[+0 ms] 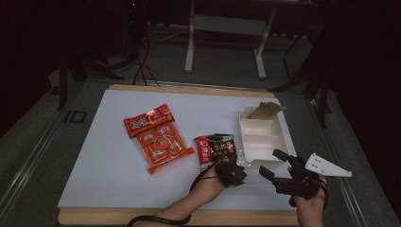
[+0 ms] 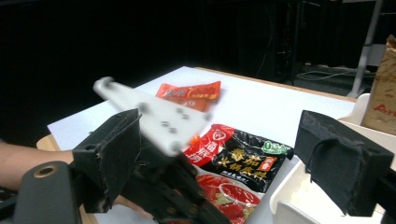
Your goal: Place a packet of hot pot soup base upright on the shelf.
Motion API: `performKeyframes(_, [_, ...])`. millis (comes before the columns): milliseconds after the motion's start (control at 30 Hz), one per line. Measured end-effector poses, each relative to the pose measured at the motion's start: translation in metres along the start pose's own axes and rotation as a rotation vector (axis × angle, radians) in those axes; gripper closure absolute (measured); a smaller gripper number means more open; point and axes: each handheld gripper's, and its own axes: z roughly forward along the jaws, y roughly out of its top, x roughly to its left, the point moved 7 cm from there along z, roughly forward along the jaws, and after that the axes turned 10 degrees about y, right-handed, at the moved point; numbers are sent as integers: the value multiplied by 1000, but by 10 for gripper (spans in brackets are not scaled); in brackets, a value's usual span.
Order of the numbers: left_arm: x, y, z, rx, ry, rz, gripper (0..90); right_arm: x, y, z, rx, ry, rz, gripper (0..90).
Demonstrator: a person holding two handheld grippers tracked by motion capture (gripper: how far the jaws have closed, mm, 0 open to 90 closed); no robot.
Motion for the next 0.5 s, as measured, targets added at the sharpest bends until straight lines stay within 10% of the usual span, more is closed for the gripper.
performKeyframes(267, [-7,-2,25,90,5,36,900,-1,0,-2,-6,7,0,145])
performKeyframes(500, [-7,-10,11,56,19,12,900,-3,1,-6,-16,-3,1,145])
